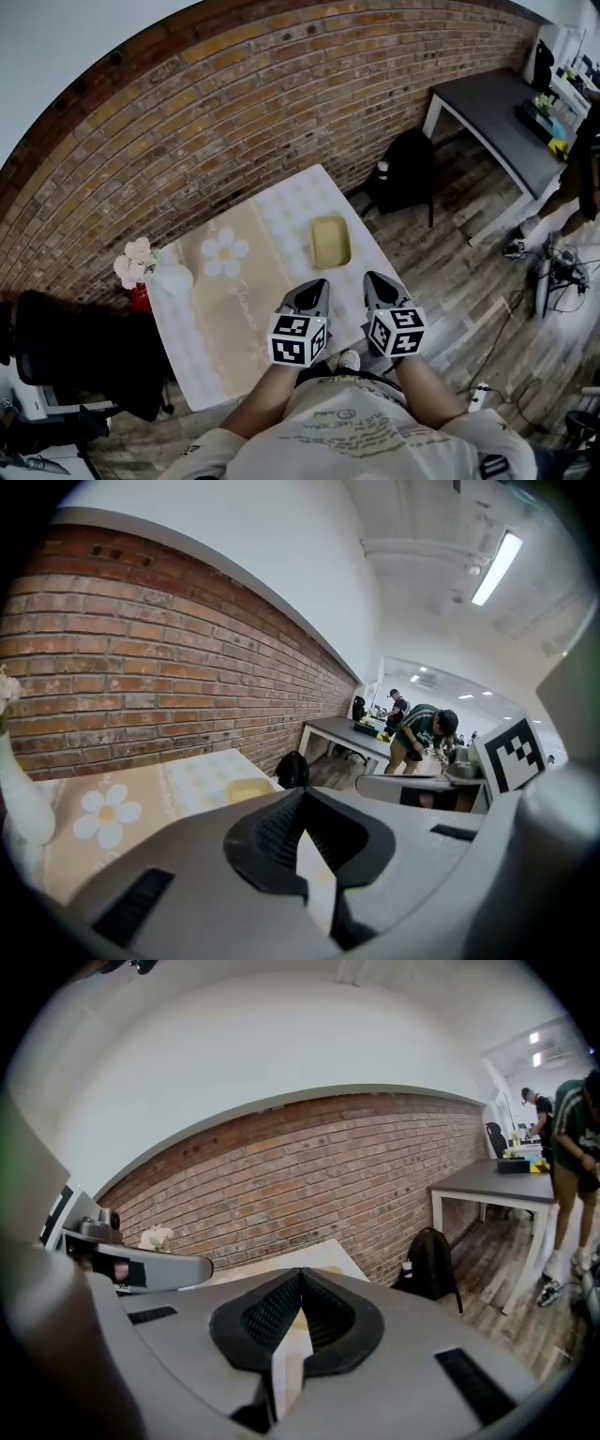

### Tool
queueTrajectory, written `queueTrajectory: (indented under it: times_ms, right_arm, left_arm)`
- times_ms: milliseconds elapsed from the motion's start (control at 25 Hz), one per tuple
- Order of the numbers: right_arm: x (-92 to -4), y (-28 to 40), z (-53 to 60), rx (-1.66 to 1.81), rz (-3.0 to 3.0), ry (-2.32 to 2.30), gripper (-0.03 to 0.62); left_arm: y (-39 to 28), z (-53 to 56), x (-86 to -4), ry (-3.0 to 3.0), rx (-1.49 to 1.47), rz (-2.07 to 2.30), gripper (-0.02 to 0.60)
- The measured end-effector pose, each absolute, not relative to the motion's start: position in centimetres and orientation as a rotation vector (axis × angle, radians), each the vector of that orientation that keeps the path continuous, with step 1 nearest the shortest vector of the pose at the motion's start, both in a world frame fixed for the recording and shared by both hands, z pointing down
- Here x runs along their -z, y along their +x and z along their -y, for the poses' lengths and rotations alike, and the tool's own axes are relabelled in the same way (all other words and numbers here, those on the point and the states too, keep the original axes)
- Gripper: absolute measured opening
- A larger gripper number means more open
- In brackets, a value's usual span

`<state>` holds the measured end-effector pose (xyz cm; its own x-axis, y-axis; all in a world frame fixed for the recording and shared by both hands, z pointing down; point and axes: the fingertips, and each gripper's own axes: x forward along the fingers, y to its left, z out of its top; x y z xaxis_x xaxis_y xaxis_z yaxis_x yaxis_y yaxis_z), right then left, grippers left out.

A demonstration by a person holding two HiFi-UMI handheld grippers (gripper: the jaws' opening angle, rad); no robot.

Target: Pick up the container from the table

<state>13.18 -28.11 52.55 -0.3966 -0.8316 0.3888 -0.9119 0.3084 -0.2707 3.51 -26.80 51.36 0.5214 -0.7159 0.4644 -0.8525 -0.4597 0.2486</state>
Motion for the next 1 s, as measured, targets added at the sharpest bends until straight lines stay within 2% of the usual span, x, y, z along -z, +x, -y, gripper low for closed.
queueTrajectory:
  times_ms: [1000]
  right_arm:
    - [-62.5,11.2,35.1,-0.867,2.121,1.696,0.005]
  left_arm:
    - [-0.1,32.2,-56.9,2.228,-0.491,1.157,0.003]
